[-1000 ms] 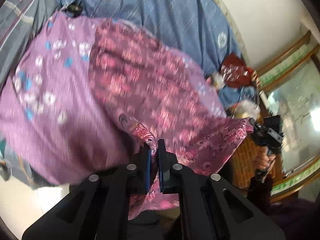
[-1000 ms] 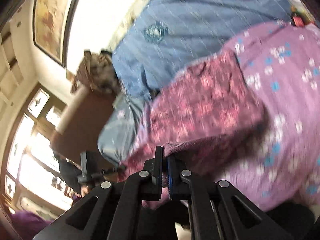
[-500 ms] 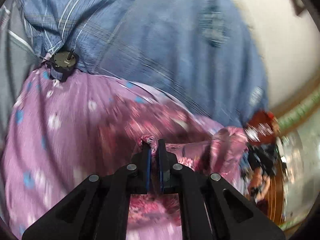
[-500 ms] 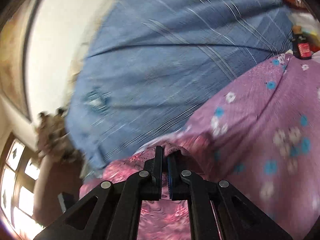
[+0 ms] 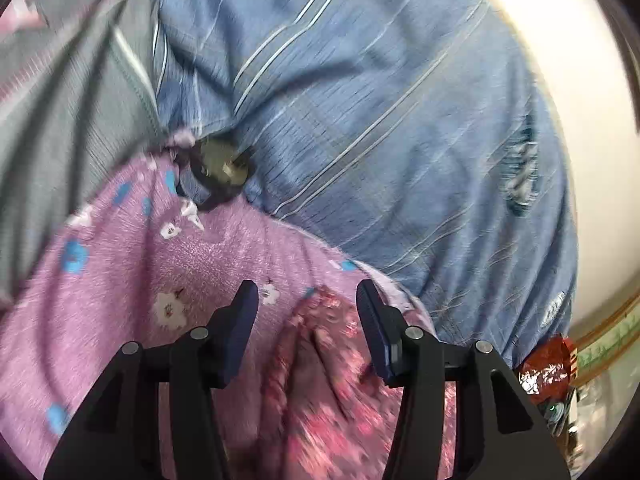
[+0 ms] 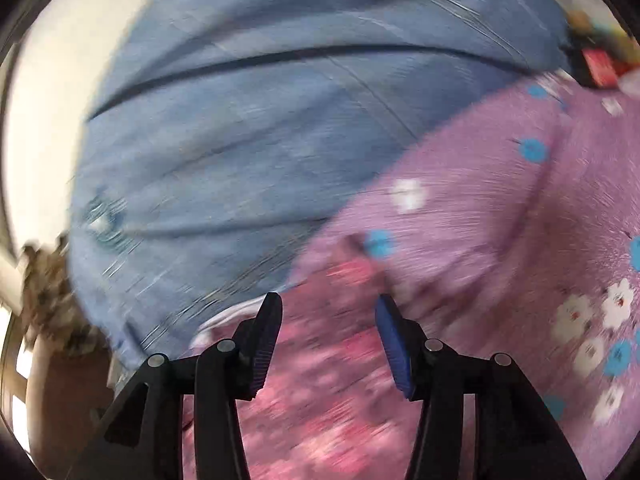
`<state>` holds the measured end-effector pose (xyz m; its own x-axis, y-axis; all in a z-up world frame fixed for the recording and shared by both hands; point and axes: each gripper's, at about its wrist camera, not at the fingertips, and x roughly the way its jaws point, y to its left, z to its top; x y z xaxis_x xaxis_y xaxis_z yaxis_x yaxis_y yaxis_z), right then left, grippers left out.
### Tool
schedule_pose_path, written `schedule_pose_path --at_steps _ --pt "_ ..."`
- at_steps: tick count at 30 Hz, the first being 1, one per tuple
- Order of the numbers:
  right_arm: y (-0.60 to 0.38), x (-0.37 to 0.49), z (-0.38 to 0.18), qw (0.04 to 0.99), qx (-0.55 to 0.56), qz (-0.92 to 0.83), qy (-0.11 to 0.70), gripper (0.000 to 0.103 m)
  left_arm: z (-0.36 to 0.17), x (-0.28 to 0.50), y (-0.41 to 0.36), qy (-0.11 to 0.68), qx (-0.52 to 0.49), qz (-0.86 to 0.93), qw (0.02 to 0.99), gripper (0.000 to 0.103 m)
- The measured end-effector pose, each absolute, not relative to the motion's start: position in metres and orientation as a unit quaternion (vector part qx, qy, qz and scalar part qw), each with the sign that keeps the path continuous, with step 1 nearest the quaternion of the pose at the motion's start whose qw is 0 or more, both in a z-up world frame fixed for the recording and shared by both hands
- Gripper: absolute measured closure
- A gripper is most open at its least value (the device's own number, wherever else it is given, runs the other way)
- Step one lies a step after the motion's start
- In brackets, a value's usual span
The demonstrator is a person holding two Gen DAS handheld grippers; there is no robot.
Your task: Fold small clothes
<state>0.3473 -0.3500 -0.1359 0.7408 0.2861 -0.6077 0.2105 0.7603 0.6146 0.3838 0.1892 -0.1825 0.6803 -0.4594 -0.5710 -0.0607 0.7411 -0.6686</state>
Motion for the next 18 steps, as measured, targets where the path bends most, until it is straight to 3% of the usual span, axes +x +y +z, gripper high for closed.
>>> schedule_pose_path --at_steps 4,9,12,15,18 --pt "-0.248 0.374 -0.124 0.858 0.251 0.123 0.431 0.059 -0.161 0.331 0.144 0.391 -0.275 -0.114 0.871 0.041" --pt "-0.102 0.413 -0.166 0.791 0.146 0.223 0.550 0.070 -0.208 0.288 0.102 0.416 -0.308 -0.045 0.854 0.041" --pt "-0.042 0.435 -0.196 0.764 0.107 0.243 0.588 0.073 -0.216 0.289 0.099 0.414 -0.286 -0.025 0.864 0.050" --pt "-0.016 0.480 -0.202 0.788 0.104 0.215 0.568 0.074 -0.215 0.291 0.092 0.413 -0.255 -0.029 0.874 0.050" --pt "-0.038 0.514 -0.176 0.846 0.163 0.162 0.480 0.077 -0.217 0.291 0.087 0.412 -0.225 -0.036 0.882 0.050"
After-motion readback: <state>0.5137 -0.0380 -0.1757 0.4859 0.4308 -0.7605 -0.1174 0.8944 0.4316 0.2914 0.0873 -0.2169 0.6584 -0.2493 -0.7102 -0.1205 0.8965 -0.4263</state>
